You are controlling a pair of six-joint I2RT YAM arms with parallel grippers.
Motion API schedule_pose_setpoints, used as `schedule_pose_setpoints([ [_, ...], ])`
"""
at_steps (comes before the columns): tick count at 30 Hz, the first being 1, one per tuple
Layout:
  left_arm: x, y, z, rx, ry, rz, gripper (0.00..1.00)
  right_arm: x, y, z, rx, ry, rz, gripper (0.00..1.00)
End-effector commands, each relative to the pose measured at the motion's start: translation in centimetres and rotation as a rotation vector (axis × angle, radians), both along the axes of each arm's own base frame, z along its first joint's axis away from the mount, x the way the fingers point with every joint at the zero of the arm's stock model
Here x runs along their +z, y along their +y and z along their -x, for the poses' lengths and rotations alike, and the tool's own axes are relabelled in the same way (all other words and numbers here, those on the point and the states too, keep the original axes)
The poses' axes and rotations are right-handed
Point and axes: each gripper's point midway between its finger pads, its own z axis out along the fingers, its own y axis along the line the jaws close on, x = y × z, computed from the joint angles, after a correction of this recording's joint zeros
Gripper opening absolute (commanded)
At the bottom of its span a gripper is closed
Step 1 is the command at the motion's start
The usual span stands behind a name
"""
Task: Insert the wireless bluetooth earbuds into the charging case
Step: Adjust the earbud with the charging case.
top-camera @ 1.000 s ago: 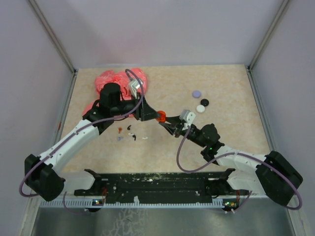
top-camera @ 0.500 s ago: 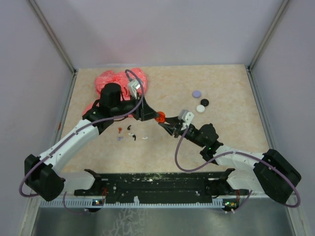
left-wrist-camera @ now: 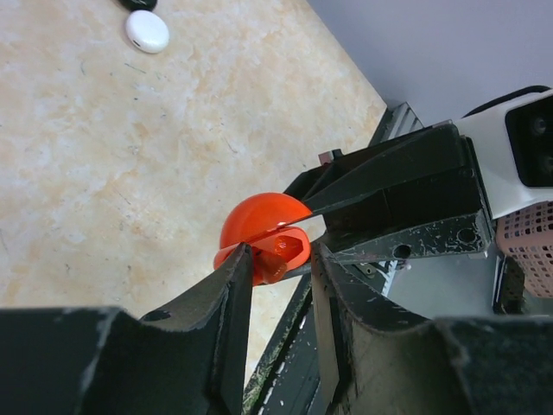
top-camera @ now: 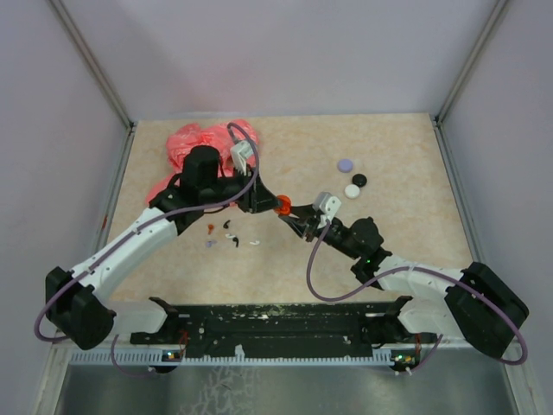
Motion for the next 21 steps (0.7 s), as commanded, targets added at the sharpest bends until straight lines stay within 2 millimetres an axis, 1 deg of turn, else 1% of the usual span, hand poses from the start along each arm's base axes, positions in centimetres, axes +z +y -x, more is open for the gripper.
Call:
schedule_pose_setpoints([
  [1,1.4,-0.6,0.7,-0.031,-0.028,0.006,0.39,3.2,0.4,0.0,0.009,-0.069,-0.06,0.0],
  [4,1.5,-0.2,0.3,0.007,-0.047,-0.012,0.43,3.2,0.4,-0.1,0.0,-0.066,-0.06,0.0],
  [7,1.8,-0.1,0.3,0.007,-0.055,-0.01,0.43,3.2,0.3,-0.2,-0.006,-0.065,-0.06,0.0],
  [12,1.4,-0.6,0.8,-0.027,-0.03,-0.012,0.39,3.3,0.3,-0.3,-0.007,-0.064,-0.059,0.0],
  [16,1.4,-1.2,1.2,-0.062,-0.031,-0.009,0.37,3.2,0.4,-0.3,-0.007,-0.062,-0.056,0.0],
  [21,1.4,-1.9,1.7,-0.104,-0.028,-0.007,0.37,3.1,0.3,-0.3,-0.006,-0.061,-0.054,0.0],
])
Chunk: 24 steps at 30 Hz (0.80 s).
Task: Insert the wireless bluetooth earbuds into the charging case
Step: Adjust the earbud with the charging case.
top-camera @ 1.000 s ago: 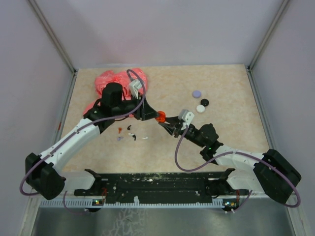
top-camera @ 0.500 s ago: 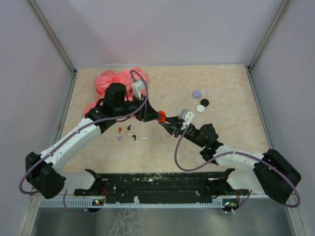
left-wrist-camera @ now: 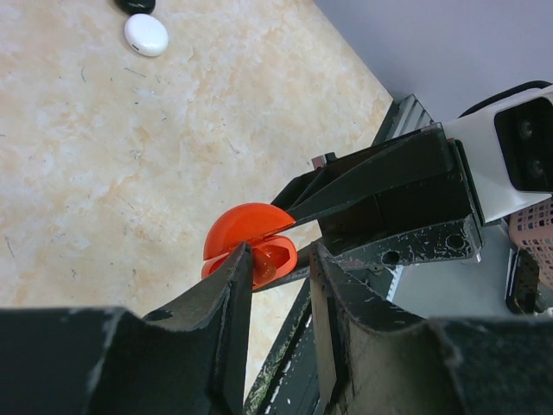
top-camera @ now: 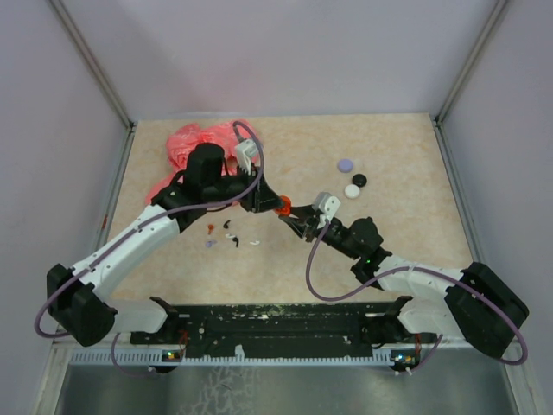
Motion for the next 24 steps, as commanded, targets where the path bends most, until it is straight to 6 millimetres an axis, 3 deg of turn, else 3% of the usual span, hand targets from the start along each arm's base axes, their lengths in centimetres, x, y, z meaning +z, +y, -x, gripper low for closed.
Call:
schedule_pose_setpoints([
  [1,1.1,-1.3,1.2,-0.088,-0.014,0.02,0.37,3.5,0.4,-0.3,-0.004,-0.073,-0.064,0.0],
  [14,0.1,-2.5,2.1,-0.174,-0.011,-0.018,0.37,3.6,0.3,0.0,0.003,-0.08,-0.061,0.0],
  [24,2.3,-0.6,0.9,-0.036,-0.125,-0.023,0.46,2.9,-0.6,-0.5,-0.048,-0.065,-0.056,0.0],
])
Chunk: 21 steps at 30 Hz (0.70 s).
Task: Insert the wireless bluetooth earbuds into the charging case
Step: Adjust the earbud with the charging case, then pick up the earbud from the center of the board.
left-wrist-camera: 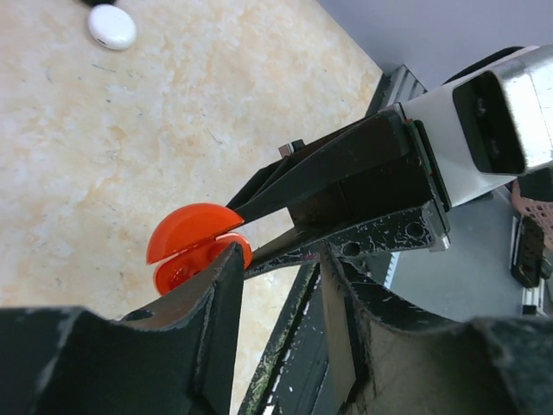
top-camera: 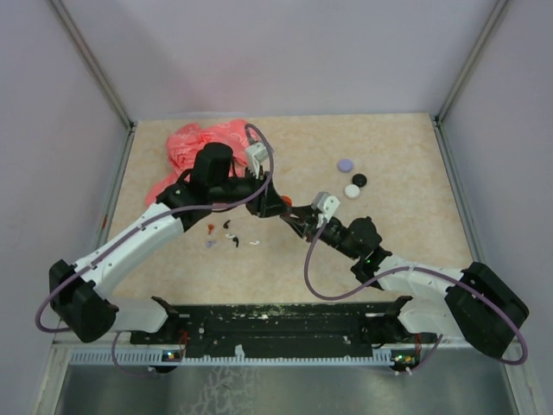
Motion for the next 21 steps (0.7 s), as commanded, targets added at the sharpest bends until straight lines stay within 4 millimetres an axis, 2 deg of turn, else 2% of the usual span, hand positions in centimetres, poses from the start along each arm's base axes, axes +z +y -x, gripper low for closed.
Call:
schedule_pose_setpoints([
  [1,2.5,1.7,-0.9,0.111,-0.109,0.002,0.47,3.4,-0.5,-0.3,-0.036,-0.082,-0.075,0.0],
  [4,1.5,3.5,-2.6,0.252,-0.112,-0.073,0.49,2.6,-1.2,-0.5,-0.065,-0.068,-0.058,0.0],
  [8,-0.8,6.7,-4.4,0.442,-0.093,-0.205,0.51,2.0,-2.1,-0.5,-0.098,-0.067,-0.036,0.0],
  [12,-4.5,10.3,-5.6,0.615,-0.045,-0.371,0.52,1.8,-2.6,-0.4,-0.111,-0.07,-0.027,0.0],
  [16,-8.2,13.6,-5.7,0.717,0.024,-0.532,0.52,1.5,-2.8,-0.3,-0.116,-0.068,-0.02,0.0],
  [21,-12.8,18.0,-6.1,0.792,0.18,-0.615,0.49,1.3,-3.2,-0.2,-0.128,-0.072,-0.014,0.0],
])
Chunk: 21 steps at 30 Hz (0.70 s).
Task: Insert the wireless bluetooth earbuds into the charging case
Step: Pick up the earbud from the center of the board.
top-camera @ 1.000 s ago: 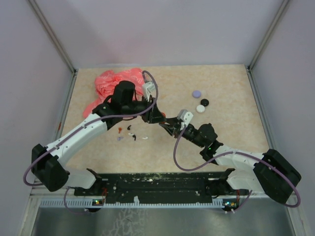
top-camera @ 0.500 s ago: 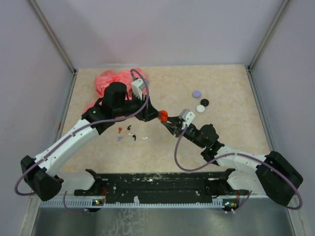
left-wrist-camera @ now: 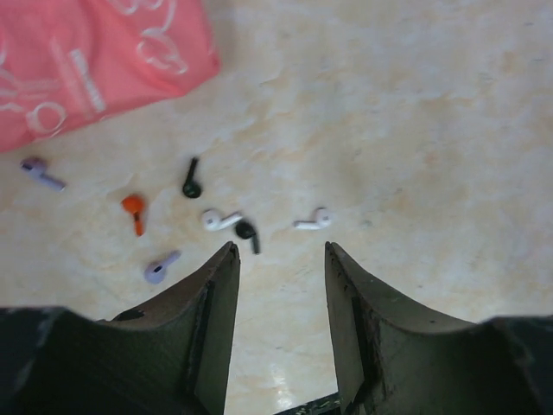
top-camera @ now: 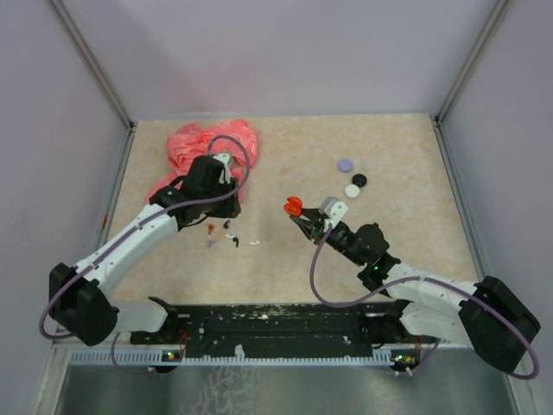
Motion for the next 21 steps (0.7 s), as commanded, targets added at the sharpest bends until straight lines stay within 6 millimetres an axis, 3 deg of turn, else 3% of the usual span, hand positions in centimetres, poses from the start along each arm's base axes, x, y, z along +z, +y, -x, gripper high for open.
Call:
schedule_pose_setpoints([
  [1,-4.7,5.4,0.3,0.148,0.156,-0.075,0.5,1.7,-0.7,0.0,-0.026,-0.054,-0.035,0.0],
  [7,-8.8,9.2,-0.4,0.18,0.289,-0.129,0.5,1.7,-1.0,0.1,-0.033,-0.059,-0.038,0.0],
  [15,-13.0,10.7,-1.9,0.146,0.427,-0.21,0.48,1.5,-0.9,0.1,-0.024,-0.053,-0.038,0.0],
  [21,-14.2,11.0,-3.3,0.12,0.478,-0.214,0.45,1.4,-1.1,0.1,-0.031,-0.052,-0.039,0.0],
])
